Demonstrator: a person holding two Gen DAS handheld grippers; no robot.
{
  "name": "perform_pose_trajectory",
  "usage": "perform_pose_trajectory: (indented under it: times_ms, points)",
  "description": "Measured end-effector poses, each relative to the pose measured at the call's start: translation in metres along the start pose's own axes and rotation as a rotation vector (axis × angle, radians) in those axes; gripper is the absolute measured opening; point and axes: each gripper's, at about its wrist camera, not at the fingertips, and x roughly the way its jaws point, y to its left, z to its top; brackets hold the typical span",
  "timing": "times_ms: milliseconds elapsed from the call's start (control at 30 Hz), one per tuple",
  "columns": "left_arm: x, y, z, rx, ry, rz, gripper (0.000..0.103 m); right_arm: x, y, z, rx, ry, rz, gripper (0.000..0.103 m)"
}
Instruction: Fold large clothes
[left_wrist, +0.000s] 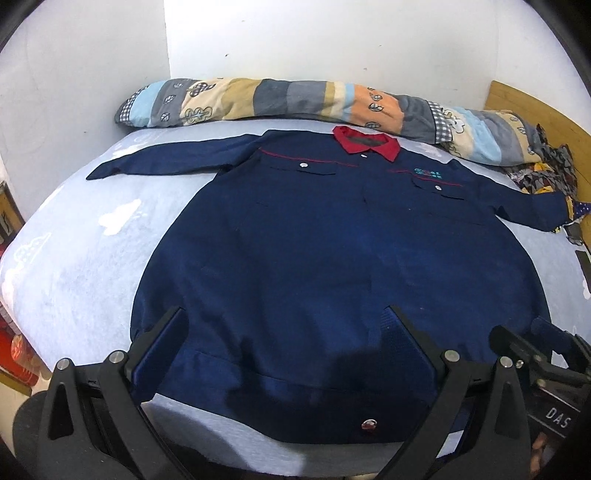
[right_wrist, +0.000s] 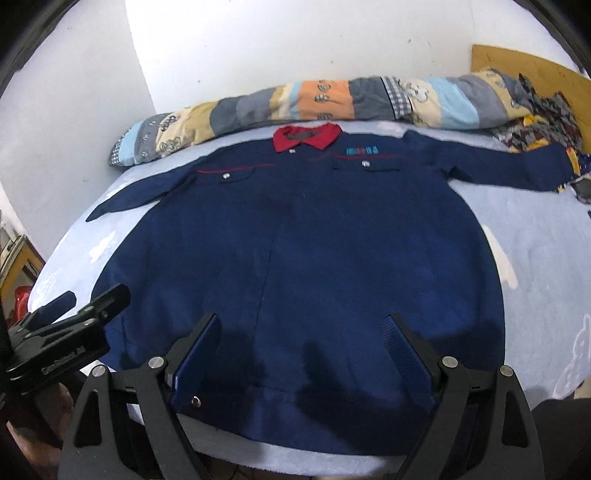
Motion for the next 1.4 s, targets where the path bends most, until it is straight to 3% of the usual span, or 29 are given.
perform_pose_trajectory:
  times_ms: [567, 1400]
  points:
    - [0.000, -0.014, 0.002, 0.061, 0.022, 0.026, 0.103, 0.003, 0.005, -0.005, -0.082, -0.002, -0.098, 0.091]
    - [0.011, -0.022, -0.002, 0.099, 0.056, 0.060, 0.103, 0.010, -0.006, -0.008, -0.068, 0.030, -0.138, 0.091]
